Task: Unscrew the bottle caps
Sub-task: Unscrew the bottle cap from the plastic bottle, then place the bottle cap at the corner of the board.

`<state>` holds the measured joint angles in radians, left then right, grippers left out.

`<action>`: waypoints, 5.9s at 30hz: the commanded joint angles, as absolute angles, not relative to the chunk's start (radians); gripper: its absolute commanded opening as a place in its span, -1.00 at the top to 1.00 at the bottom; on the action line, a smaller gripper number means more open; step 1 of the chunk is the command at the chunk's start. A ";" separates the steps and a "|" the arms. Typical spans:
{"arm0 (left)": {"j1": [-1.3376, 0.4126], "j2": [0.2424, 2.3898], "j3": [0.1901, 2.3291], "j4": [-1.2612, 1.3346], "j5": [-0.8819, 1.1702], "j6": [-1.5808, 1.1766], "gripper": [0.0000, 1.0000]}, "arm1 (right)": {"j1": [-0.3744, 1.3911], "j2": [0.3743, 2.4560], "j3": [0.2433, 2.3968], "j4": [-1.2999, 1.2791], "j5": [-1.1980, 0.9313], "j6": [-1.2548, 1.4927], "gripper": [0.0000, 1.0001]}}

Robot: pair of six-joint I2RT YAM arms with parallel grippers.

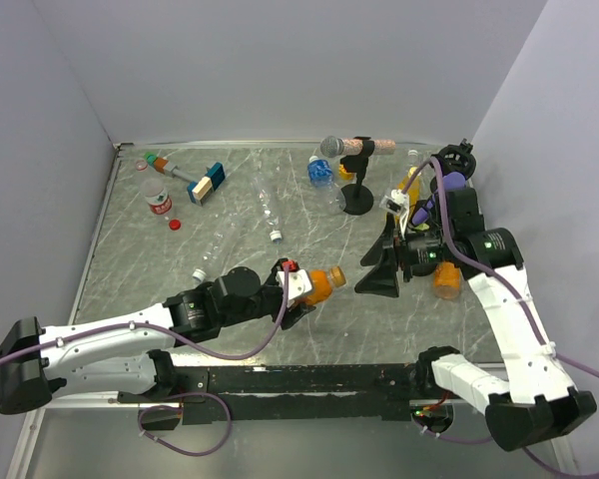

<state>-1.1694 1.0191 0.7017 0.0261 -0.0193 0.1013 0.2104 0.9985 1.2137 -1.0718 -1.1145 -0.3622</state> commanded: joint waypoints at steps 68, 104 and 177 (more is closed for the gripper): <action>-0.982 1.066 0.719 0.242 0.562 0.008 0.77 | 0.437 1.162 1.302 -1.206 -1.131 -0.710 1.00; -1.146 1.040 0.727 0.172 -0.032 0.100 0.79 | 0.170 1.061 1.220 -0.971 -1.129 0.054 -0.97; -0.974 0.813 0.569 0.199 0.393 -0.075 0.77 | 0.321 0.962 1.137 -0.922 -0.890 -0.609 0.78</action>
<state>-0.9760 0.8986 0.5995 0.1860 0.5007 -0.0856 0.3328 0.9550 1.1965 -0.9894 -1.0050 -0.7227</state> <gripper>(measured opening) 0.667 0.491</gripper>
